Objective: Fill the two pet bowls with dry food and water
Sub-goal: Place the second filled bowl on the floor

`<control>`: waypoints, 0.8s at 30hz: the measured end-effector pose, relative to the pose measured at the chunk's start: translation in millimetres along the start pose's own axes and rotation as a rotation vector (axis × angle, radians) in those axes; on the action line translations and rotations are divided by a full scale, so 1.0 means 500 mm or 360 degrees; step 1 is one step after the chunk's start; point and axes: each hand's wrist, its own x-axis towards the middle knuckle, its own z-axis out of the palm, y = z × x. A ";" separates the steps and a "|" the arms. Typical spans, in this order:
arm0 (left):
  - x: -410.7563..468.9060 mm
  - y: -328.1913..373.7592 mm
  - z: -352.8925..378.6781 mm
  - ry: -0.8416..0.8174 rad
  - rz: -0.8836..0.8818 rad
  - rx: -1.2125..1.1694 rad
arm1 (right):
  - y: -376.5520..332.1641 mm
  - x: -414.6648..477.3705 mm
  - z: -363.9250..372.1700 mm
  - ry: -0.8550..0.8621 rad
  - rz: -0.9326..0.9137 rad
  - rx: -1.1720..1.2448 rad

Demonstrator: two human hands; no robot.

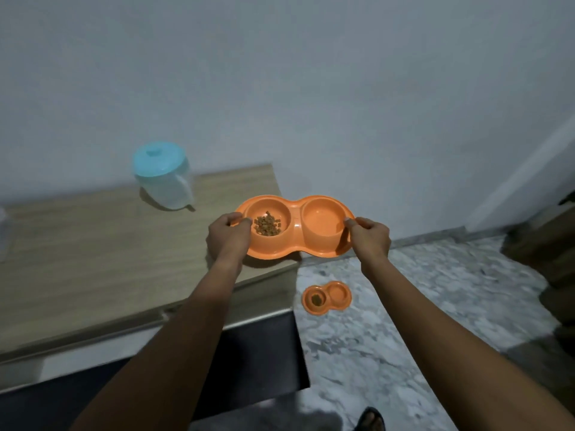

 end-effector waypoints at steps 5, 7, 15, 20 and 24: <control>-0.111 0.046 0.220 -0.0056 0.0005 0.0038 | 0.000 0.157 -0.201 0.0008 0.0005 -0.0053; -0.145 0.052 0.306 -0.0097 -0.0012 0.0098 | 0.003 0.220 -0.275 0.0013 0.0011 -0.0104; -0.164 0.001 0.579 -0.0322 -0.0008 0.0291 | 0.094 0.437 -0.410 0.0025 0.0122 -0.0220; -0.112 -0.104 0.781 -0.0434 -0.0040 0.0518 | 0.236 0.620 -0.431 0.0031 0.0238 -0.0309; -0.063 -0.240 0.933 -0.0376 -0.0101 0.0637 | 0.400 0.760 -0.418 0.0054 0.0324 -0.0372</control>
